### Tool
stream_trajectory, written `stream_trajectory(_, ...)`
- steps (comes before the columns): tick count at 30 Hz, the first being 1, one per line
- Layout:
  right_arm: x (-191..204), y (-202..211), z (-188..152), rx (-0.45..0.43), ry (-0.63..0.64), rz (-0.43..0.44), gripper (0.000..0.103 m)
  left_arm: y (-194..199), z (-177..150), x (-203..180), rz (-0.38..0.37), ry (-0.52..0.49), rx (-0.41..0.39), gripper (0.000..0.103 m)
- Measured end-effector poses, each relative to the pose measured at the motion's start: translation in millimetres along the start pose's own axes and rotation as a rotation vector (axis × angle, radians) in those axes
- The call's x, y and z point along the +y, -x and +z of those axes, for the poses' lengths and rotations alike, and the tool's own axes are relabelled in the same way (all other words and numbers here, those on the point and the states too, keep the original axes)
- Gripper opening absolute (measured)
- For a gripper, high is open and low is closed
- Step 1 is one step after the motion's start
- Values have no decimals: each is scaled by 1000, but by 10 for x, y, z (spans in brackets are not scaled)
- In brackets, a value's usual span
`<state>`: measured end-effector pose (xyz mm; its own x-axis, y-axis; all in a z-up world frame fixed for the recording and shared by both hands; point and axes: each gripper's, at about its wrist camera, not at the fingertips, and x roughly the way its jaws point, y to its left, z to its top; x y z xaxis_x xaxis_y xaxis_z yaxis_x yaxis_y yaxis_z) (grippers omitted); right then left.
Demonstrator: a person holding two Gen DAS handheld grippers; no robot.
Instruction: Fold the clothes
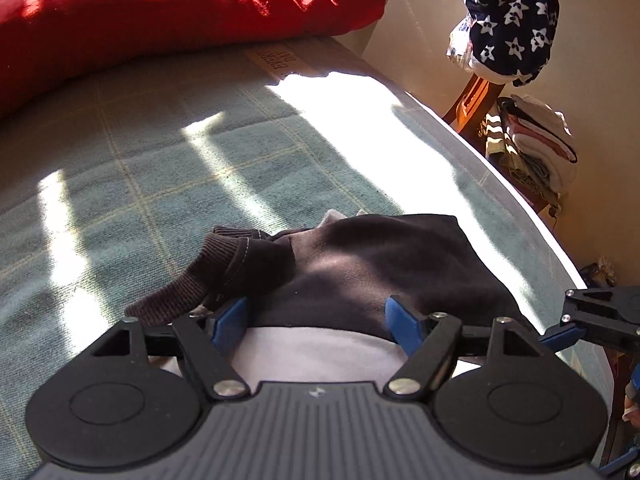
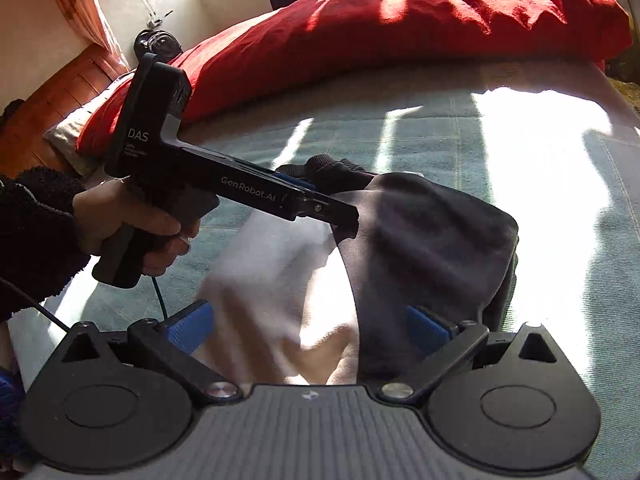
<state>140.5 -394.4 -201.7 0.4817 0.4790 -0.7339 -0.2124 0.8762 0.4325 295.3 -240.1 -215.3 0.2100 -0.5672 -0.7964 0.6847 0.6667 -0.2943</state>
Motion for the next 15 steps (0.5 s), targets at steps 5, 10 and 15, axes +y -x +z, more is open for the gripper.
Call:
stream_trajectory(5, -173, 1, -306, 132, 63, -264, 103, -1, -11, 21, -16, -2, -7, 76)
stream_trajectory(10, -162, 403, -365, 44, -16, -248, 103, 110, 4, -32, -19, 40, -29, 77)
stream_trajectory(15, 356, 346, -369, -13, 33, -22, 103, 359, 44, -162, -61, 88, -66, 77)
